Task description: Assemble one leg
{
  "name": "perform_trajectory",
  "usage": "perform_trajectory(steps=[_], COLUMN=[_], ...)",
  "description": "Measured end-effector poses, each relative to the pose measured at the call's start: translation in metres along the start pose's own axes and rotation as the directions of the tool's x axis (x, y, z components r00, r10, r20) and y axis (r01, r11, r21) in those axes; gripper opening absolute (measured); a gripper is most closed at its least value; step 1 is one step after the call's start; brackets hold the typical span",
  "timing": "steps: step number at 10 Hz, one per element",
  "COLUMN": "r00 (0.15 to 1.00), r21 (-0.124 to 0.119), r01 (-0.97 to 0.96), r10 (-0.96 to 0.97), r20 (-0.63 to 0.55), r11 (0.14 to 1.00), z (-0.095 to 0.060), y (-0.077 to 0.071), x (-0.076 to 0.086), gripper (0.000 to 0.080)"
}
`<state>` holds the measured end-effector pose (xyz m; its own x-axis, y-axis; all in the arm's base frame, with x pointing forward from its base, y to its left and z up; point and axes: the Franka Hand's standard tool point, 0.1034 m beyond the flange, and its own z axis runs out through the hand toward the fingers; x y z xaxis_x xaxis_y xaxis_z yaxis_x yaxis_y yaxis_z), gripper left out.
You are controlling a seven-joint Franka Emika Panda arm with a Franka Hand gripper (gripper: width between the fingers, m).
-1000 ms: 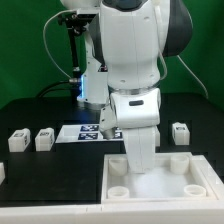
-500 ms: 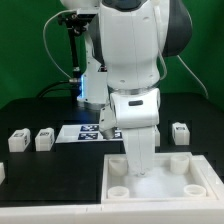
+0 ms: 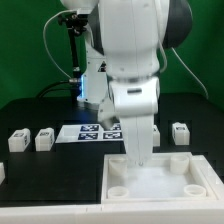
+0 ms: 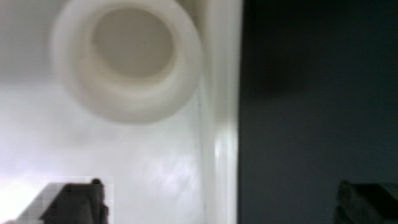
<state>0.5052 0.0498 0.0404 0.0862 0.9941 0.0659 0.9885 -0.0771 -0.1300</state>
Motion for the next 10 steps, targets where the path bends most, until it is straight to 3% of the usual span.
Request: perform_trajectory(steps=[2,3,6,8,10], r00=[0.995,0.991,0.891,0.737,0.492], r21=[-0.03,-0.035,-0.033,-0.036,-0.036], r01=[-0.103,-0.135,-0.454,-0.676,-0.87], r10=[0.103,0.135,0.455,0.676,0.87], r20=[0.01,0.013,0.002,-0.013,-0.021], r11=[0.994,0.99,0.89,0.736,0.491], z=[-0.024,-0.028,-0.026,-0.025,-0.023], y=[-0.006,-0.012,-0.016,-0.02,-0.054], x=[0.001,0.002,0.005,0.009,0.035], gripper=[0.0649,0.0649,0.0649,0.0649,0.0649])
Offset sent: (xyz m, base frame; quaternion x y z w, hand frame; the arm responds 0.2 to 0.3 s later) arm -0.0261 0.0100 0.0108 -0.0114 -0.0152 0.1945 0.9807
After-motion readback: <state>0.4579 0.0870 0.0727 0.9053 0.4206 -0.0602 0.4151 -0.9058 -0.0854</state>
